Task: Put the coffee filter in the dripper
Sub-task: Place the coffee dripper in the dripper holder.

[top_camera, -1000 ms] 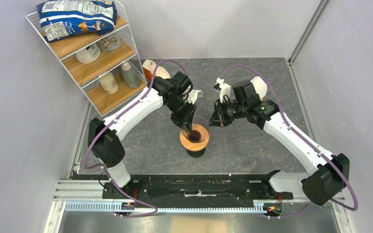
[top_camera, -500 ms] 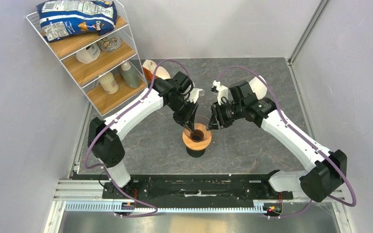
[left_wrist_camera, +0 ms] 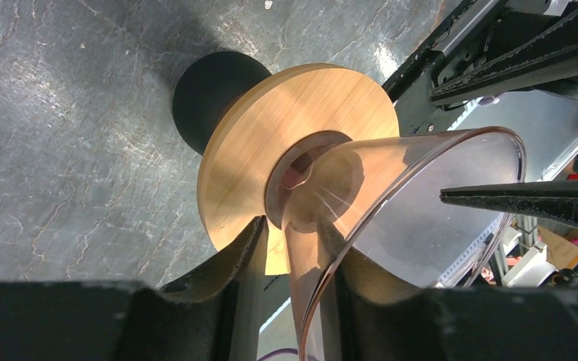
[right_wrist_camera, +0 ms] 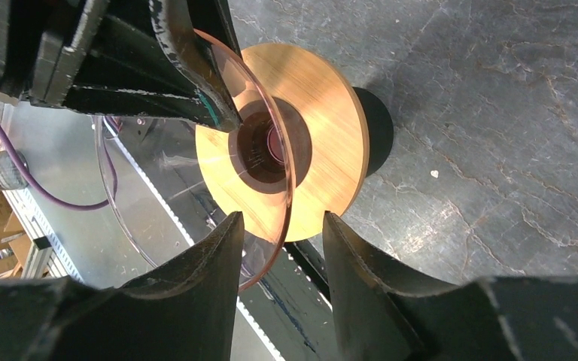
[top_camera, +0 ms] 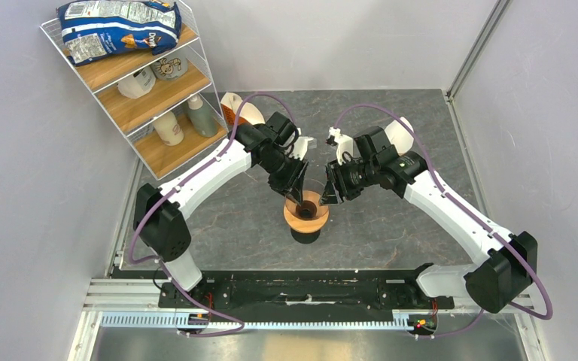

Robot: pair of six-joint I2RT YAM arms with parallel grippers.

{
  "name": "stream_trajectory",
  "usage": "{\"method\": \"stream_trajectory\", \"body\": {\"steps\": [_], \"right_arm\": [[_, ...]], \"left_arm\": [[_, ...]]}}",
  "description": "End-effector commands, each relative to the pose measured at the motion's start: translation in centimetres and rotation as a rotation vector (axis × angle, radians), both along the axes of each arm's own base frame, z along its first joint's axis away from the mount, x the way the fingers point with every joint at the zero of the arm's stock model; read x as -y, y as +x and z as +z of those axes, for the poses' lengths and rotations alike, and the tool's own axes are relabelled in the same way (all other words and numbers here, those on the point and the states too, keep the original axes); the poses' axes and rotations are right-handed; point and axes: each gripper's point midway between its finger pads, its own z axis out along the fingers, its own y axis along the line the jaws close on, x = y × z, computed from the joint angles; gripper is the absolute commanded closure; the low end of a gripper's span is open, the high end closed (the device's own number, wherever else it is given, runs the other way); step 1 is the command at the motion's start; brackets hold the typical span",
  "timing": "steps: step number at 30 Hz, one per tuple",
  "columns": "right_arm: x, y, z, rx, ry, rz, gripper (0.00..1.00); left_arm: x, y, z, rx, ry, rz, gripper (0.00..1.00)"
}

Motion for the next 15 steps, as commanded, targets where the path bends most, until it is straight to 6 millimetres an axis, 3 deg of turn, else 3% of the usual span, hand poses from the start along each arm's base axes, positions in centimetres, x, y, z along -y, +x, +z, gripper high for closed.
{"method": "stream_trajectory", "body": {"steps": [1, 7, 15], "right_arm": [[0.4, 0.1, 0.4, 0.018, -0.036, 0.001, 0.49], [0.4, 0.1, 0.9, 0.025, -0.036, -0.006, 0.43], [0.2, 0.1, 1.8, 0.034, -0.02, -0.005, 0.36]], "left_arm": [[0.3, 0.5, 2.8, 0.072, -0.066, 0.01, 0.59], [0.2, 0.5, 3.4, 0.08, -0.068, 0.026, 0.39], [-0.4, 0.7, 4.2, 0.105, -0.065, 0.044, 0.36]]}}
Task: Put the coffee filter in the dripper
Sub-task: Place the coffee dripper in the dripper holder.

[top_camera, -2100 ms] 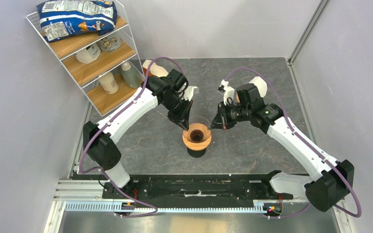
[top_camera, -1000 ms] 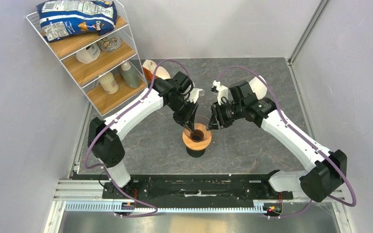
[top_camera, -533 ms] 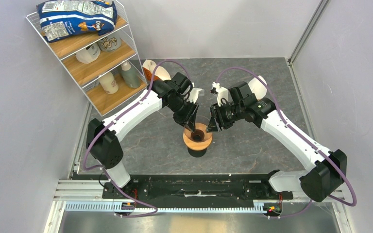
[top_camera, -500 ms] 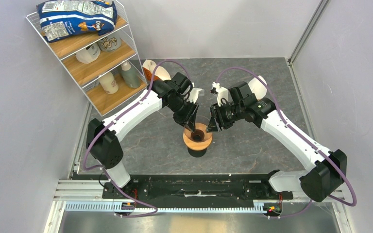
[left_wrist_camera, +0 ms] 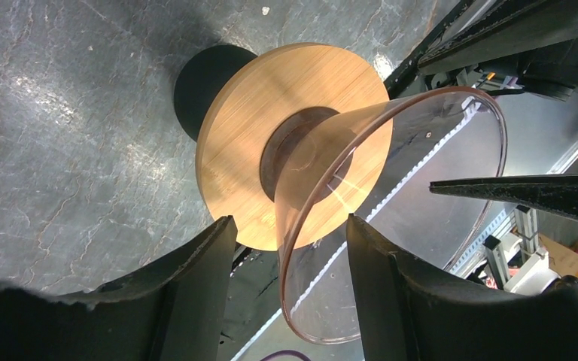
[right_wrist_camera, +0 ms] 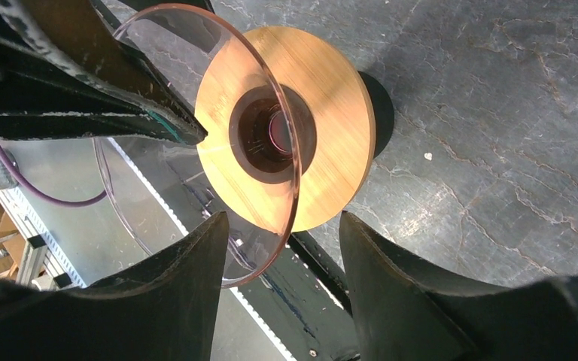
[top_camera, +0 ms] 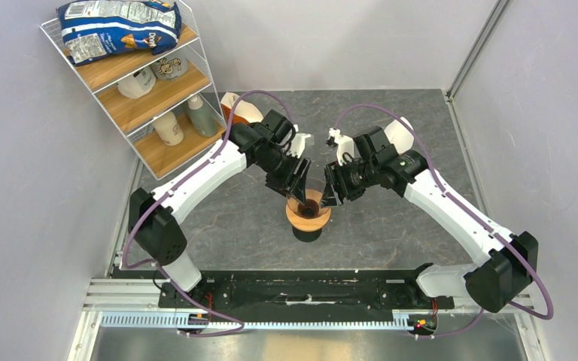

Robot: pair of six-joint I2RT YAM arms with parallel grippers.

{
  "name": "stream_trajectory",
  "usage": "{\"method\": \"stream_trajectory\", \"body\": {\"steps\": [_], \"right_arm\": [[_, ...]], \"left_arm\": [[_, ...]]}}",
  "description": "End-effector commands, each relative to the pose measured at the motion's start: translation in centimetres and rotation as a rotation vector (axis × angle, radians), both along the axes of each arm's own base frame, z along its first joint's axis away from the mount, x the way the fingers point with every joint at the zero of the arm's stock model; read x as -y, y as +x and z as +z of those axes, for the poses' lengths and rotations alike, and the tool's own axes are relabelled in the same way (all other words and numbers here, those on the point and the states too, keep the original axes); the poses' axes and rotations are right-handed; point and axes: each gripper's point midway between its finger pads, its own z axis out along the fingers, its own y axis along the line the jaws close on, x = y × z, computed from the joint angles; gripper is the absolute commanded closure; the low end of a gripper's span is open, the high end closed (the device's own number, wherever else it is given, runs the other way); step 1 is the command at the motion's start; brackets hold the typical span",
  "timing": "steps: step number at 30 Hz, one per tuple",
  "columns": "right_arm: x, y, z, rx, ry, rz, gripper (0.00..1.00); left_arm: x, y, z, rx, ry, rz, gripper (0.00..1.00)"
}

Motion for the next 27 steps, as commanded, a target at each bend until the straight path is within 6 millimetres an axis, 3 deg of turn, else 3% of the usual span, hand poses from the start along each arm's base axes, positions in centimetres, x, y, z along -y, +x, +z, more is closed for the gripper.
{"method": "stream_trajectory", "body": {"steps": [1, 9, 15, 22, 27], "right_arm": [[-0.4, 0.4, 2.0, 0.049, 0.024, 0.01, 0.36], [-0.6, 0.4, 3.7, 0.055, 0.047, -0.011, 0.4], [-0.2, 0.4, 3.1, 0.035, 0.023, -0.032, 0.51], [-0.2, 1.1, 2.3, 0.026, -0.01, -0.05, 0.68], [-0.5, 1.3, 2.1, 0.016, -0.01, -0.047, 0.81]], "left_arm": [[-0.1, 0.7, 3.3, 0.079, -0.053, 0.029, 0.36], [-1.2, -0.3, 6.0, 0.135, -0.082, 0.027, 0.39], [-2.2, -0.3, 4.6, 0.07, -0.053, 0.066, 0.56], [-1.8, 0.8, 3.2, 0.039, -0.034, 0.074, 0.76], [-1.5, 0.7, 2.3, 0.008, -0.033, 0.068, 0.83]]}}
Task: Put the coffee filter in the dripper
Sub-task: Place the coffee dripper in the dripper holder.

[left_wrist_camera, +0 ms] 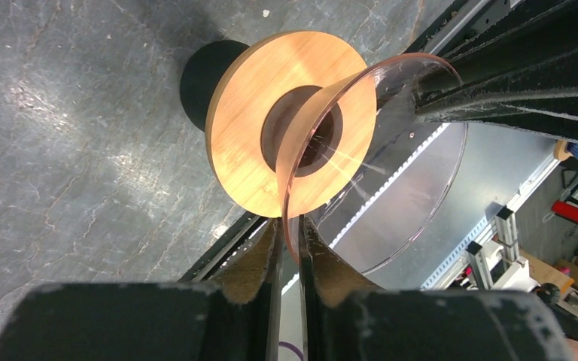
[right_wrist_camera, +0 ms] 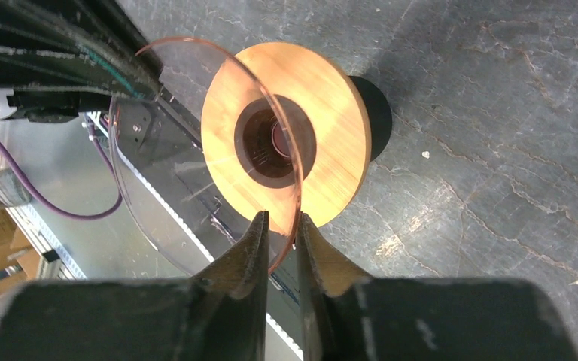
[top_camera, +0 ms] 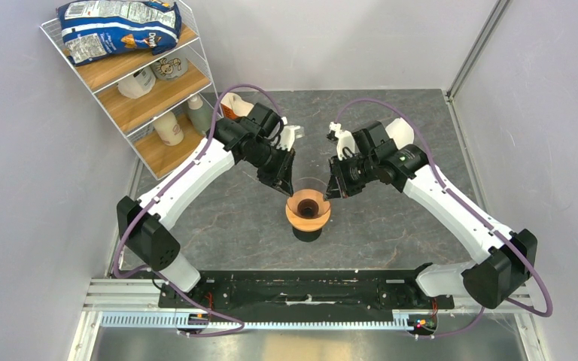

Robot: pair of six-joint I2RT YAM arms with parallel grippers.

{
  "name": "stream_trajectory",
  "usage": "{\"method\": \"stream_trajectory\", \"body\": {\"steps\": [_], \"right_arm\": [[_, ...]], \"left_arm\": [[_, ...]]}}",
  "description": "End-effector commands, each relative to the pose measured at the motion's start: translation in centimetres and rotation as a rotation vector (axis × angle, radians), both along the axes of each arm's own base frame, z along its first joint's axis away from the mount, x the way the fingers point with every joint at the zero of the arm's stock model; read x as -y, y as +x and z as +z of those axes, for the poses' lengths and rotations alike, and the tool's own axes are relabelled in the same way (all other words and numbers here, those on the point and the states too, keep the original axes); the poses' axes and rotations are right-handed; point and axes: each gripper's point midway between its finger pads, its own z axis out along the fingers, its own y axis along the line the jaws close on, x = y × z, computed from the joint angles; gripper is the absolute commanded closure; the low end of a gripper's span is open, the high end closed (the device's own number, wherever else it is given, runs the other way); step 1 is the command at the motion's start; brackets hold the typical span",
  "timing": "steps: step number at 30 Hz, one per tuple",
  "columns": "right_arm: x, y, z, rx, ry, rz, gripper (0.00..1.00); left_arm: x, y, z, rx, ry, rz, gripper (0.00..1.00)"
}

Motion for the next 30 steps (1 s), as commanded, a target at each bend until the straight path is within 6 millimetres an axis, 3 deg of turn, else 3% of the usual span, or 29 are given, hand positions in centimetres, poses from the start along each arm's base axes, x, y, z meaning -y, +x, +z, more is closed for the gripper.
{"method": "stream_trajectory", "body": {"steps": [1, 5, 24, 27, 30], "right_arm": [[-0.4, 0.8, 0.7, 0.03, 0.0, -0.002, 0.84], [-0.3, 0.8, 0.2, 0.029, -0.016, -0.003, 1.0], [0.7, 0.8, -3.3, 0.049, -0.095, 0.024, 1.0], [0.6, 0.6, -2.6, 0.058, -0.082, 0.031, 1.0], [0.5, 0.5, -1.8, 0.063, -0.069, 0.038, 1.0]], "left_arm": [[0.4, 0.2, -0.7, -0.025, -0.001, 0.008, 0.84], [0.1, 0.1, -1.3, -0.028, 0.014, 0.009, 0.95], [0.0, 0.2, -3.9, -0.046, 0.041, 0.005, 0.98], [0.5, 0.4, -2.9, -0.03, 0.013, -0.004, 0.98], [0.8, 0.5, -1.9, -0.021, -0.009, -0.005, 0.89]]}}
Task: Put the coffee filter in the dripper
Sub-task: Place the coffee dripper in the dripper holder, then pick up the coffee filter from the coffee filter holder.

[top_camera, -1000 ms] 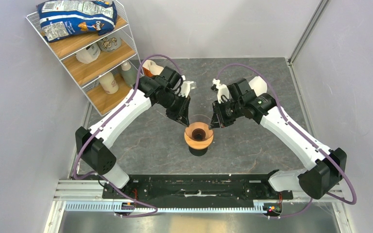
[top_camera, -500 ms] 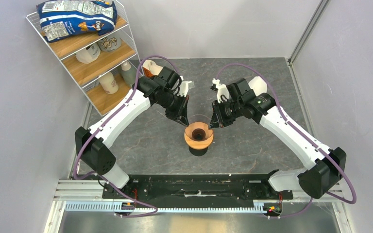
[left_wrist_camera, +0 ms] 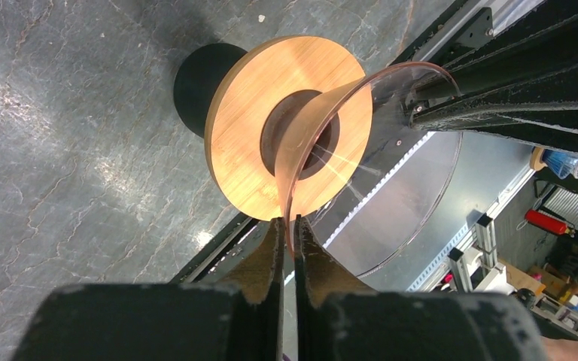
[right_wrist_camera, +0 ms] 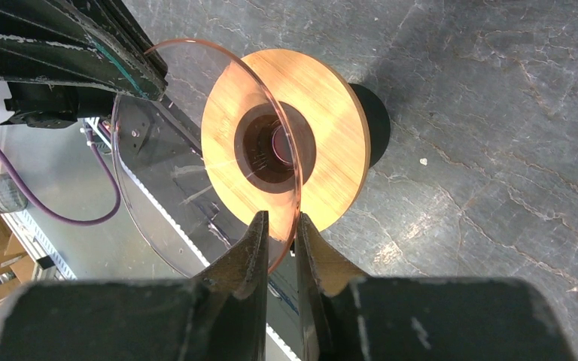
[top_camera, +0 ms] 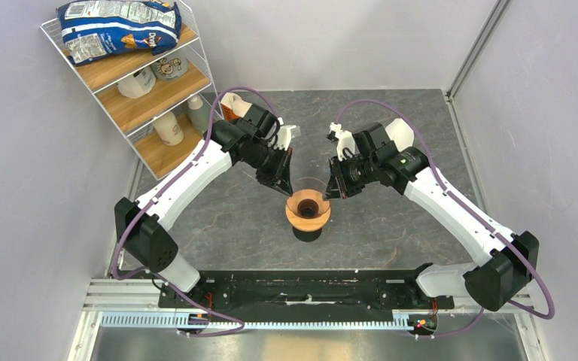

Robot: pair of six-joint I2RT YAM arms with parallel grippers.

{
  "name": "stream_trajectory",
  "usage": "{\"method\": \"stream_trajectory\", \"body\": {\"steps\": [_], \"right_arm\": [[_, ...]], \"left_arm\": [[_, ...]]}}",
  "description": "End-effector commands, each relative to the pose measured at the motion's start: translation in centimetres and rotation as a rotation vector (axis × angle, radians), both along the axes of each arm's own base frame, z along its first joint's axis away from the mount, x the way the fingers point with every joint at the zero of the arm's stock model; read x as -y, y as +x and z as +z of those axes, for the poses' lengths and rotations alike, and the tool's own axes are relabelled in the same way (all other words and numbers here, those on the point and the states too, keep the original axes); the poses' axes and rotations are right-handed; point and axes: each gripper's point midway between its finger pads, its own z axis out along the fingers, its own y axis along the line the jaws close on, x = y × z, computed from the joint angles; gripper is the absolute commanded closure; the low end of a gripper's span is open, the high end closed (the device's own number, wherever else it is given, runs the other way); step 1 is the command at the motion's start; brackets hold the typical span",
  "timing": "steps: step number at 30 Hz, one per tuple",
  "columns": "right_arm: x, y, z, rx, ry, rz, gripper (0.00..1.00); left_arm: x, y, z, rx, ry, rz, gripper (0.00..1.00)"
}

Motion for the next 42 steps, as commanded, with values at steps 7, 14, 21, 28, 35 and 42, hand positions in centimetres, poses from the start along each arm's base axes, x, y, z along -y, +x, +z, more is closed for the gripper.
{"method": "stream_trajectory", "body": {"steps": [7, 14, 21, 28, 35, 42], "right_arm": [[0.3, 0.1, 0.2, 0.057, -0.043, 0.06, 0.57], [-0.8, 0.1, 2.7, 0.074, 0.031, 0.072, 0.48], [-1.4, 0.2, 5.2, 0.126, 0.085, 0.085, 0.28], [0.3, 2.0, 10.4, 0.303, 0.095, -0.001, 0.03], [2.0, 4.2, 13.0, 0.369, 0.102, -0.044, 0.03], [3.0, 5.7, 13.0, 0.35, 0.101, -0.102, 0.01]], "left_arm": [[0.6, 0.5, -0.2, 0.036, 0.005, -0.031, 0.66], [0.4, 0.8, 1.8, 0.096, -0.01, -0.023, 0.52], [0.9, 0.4, 5.0, 0.137, -0.098, -0.047, 0.38], [-4.0, 8.1, 11.8, 0.387, -0.174, 0.03, 0.23], [-8.0, 15.3, 9.7, 0.671, 0.084, -0.293, 0.21], [-12.2, 25.1, 4.5, 0.934, 0.474, -0.636, 0.35]]}}
